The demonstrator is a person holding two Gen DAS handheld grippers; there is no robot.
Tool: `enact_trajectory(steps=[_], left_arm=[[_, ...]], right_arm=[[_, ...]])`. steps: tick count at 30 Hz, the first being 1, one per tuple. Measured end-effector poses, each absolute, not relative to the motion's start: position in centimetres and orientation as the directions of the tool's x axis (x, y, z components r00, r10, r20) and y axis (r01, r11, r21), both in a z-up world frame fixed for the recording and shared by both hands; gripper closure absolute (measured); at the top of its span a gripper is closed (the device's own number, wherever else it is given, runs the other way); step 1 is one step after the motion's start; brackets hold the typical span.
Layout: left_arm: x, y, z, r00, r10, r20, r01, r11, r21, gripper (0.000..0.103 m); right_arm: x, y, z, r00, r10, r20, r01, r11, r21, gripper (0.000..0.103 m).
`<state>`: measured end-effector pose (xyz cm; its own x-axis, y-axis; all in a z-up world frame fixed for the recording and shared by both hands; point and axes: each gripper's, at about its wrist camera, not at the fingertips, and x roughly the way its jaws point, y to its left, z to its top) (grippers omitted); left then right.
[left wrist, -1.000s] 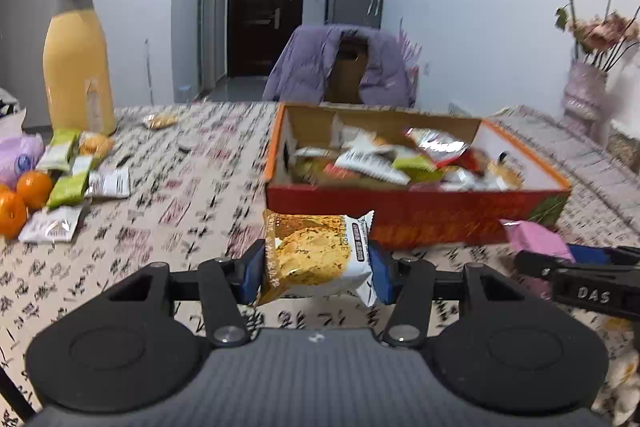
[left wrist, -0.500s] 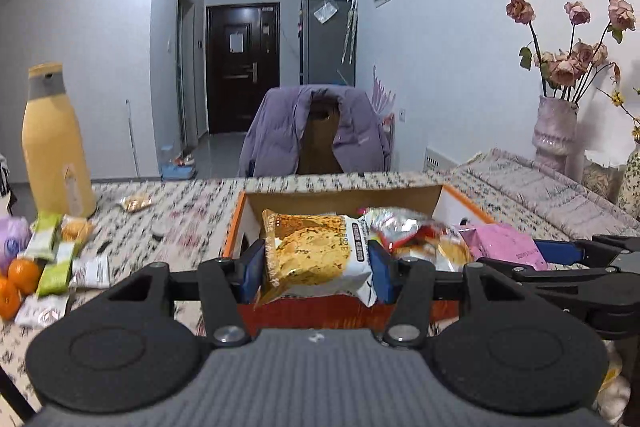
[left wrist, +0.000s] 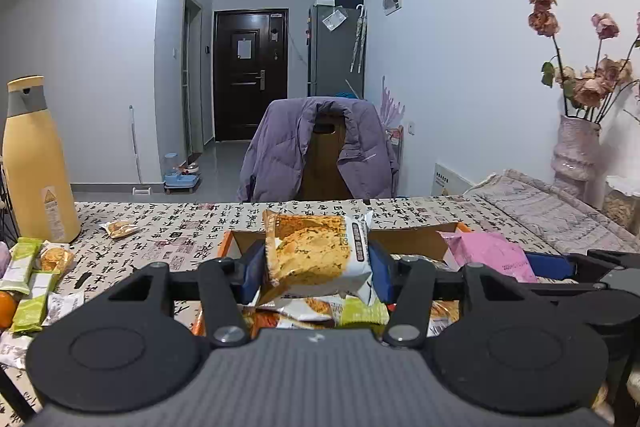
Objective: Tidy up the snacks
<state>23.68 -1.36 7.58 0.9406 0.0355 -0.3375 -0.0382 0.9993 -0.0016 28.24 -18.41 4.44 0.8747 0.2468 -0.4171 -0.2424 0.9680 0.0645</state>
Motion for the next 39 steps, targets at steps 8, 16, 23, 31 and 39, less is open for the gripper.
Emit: enact_trajectory(steps=[8, 16, 23, 31, 39], left_arm=[[26.9, -0.9, 5.4, 0.935, 0.056, -0.351, -0.065, 0.998, -0.013, 0.050], [27.9, 0.7, 2.7, 0.927, 0.048, -0.372, -0.072, 0.996, -0.050, 0.049], [27.7, 1.5, 2.3, 0.929, 0.080, -0.361, -0.108, 0.993, -0.056, 0.003], [27.6, 1.4, 2.7, 0.932, 0.097, -0.349, -0.126, 0.990, -0.059, 0.000], [26.7, 0.9, 4.9, 0.940, 0.077, -0.333, -0.110, 0.990, -0.082, 0.000]], right_arm=[[30.7, -17.9, 2.5, 0.880, 0.232, -0.415, -0.228, 0.972, 0.060, 0.042], [31.1, -17.1, 0.7, 0.873, 0.232, -0.430, -0.252, 0.968, 0.011, 0.042], [31.2, -17.7, 0.1, 0.874, 0.206, -0.439, -0.216, 0.976, 0.029, 0.015], [31.3, -18.8, 0.3, 0.875, 0.219, -0.432, -0.208, 0.975, 0.073, 0.000], [30.3, -18.5, 2.1, 0.887, 0.207, -0.414, -0.201, 0.978, 0.058, 0.000]])
